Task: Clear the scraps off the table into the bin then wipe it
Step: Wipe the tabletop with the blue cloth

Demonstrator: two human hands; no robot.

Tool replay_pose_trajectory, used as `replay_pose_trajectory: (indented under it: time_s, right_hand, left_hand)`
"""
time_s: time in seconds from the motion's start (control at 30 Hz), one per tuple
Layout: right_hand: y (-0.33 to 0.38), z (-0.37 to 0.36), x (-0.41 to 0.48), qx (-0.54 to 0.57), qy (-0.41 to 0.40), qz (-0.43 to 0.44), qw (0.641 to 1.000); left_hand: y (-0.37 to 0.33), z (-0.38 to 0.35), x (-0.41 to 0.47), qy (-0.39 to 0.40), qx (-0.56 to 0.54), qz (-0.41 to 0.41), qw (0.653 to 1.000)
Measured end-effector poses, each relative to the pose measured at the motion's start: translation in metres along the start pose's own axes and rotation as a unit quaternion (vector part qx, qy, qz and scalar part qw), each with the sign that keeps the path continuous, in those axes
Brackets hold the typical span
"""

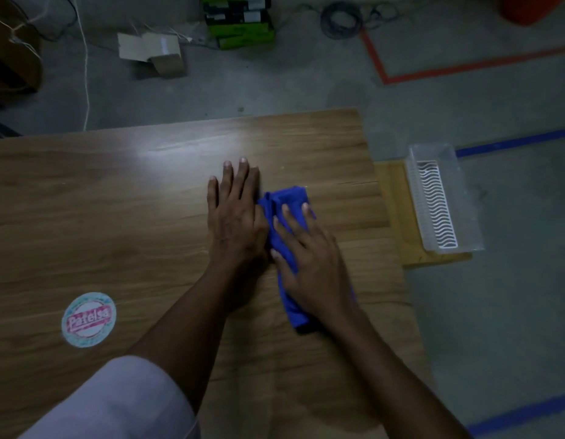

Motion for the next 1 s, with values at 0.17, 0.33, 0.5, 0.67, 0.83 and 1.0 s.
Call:
replay_pose_trajectory:
  time_s: [0.17, 0.33, 0.5, 0.67, 0.83, 1.0]
  right_hand:
    - [-0.090, 0.005, 0.035, -0.007, -0.041, -0.018, 0.999]
    - [-0.109, 0.008, 0.096, -0.040, -0.022, -0.132, 0.990]
    - [-0.058, 0.016, -0.010, -0.057, 0.017, -0.067, 0.996]
    - [-0.013, 0.035, -0.101, -0.040, 0.078, 0.031, 0.996]
    - [-0.059, 0.012, -0.020, -0.050, 0.030, -0.006, 0.998]
    - [-0.096, 0.006, 0.083, -0.094, 0.025, -0.122, 0.988]
  left_hand:
    - [0.000, -0.003, -0.001, 0.009, 0.057, -0.012, 0.998]
    - [-0.006, -0.006, -0.019, 0.037, 0.096, 0.020, 0.995]
    - [-0.023, -0.005, -0.071, 0.049, 0.065, 0.040, 0.996]
    - [-0.025, -0.014, -0.109, 0.031, 0.102, 0.036, 0.994]
    - [-0.025, -0.017, -0.105, 0.025, 0.095, 0.038, 0.994]
    - [-0.024, -0.017, -0.105, 0.022, 0.095, 0.042, 0.994]
Point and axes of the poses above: each hand's wrist, its own x-axis towards the middle knuckle, its own z-axis out of the back of the hand, y = z × x, the point moved 1 cm from there along x, towards the middle knuckle, and after that the axes turned 11 degrees about -x, right-handed, at the moved point
